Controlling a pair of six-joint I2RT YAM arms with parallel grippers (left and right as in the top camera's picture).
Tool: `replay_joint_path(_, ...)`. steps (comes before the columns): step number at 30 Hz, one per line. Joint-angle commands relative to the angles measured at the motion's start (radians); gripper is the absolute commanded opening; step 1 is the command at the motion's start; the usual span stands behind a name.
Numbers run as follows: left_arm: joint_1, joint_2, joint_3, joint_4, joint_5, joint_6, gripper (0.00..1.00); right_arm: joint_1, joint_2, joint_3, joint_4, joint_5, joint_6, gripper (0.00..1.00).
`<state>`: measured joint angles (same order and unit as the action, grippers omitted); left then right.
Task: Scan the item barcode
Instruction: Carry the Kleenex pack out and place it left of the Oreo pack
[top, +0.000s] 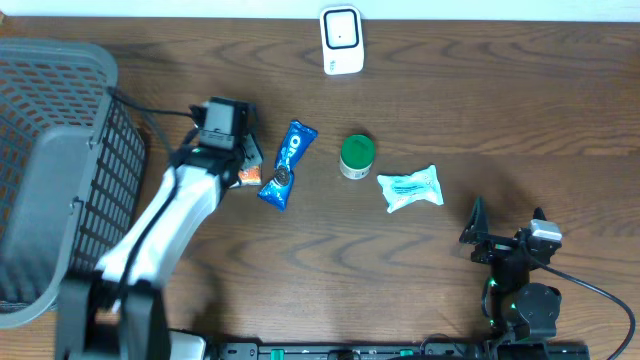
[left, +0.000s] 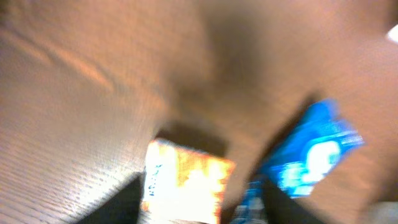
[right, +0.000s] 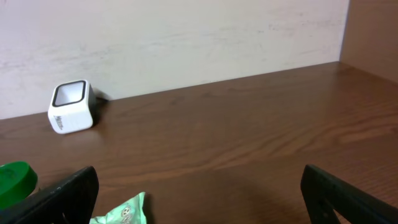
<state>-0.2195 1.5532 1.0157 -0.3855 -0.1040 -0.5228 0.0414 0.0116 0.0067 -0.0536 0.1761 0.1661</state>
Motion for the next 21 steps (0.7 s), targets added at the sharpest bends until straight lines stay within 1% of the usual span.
replay_joint_path(1, -0.001, -0.079, 0.032, -0.004, -0.012, 0.013, 0.08, -0.012, -0.006, -0.001, -0.003, 0.009, -0.014, 0.99)
replay_joint_path(5, 0.0, -0.019, 0.014, -0.025, -0.013, 0.013, 0.08, -0.012, -0.006, -0.001, -0.003, 0.009, -0.014, 0.99)
replay_joint_path(8, 0.0, 0.074, 0.008, -0.024, -0.012, 0.012, 0.08, -0.012, -0.006, -0.001, -0.003, 0.009, -0.014, 0.99)
replay_joint_path(10, 0.0, 0.137, 0.008, -0.024, -0.011, -0.013, 0.08, -0.012, -0.006, -0.001, -0.003, 0.009, -0.014, 0.99)
replay_joint_path(14, 0.0, 0.227, 0.008, -0.025, 0.071, -0.022, 0.08, -0.012, -0.006, -0.001, -0.003, 0.009, -0.014, 0.99)
replay_joint_path(17, 0.0, 0.242, 0.008, -0.033, 0.081, -0.026, 0.08, -0.012, -0.006, -0.001, -0.003, 0.009, -0.014, 0.99)
replay_joint_path(20, 0.001, 0.194, 0.026, -0.054, 0.063, -0.025, 0.08, -0.012, -0.006, -0.001, -0.003, 0.009, -0.014, 0.99)
replay_joint_path(21, 0.001, 0.167, 0.042, -0.073, 0.052, -0.025, 0.15, -0.012, -0.006, -0.001, -0.003, 0.009, -0.014, 0.99)
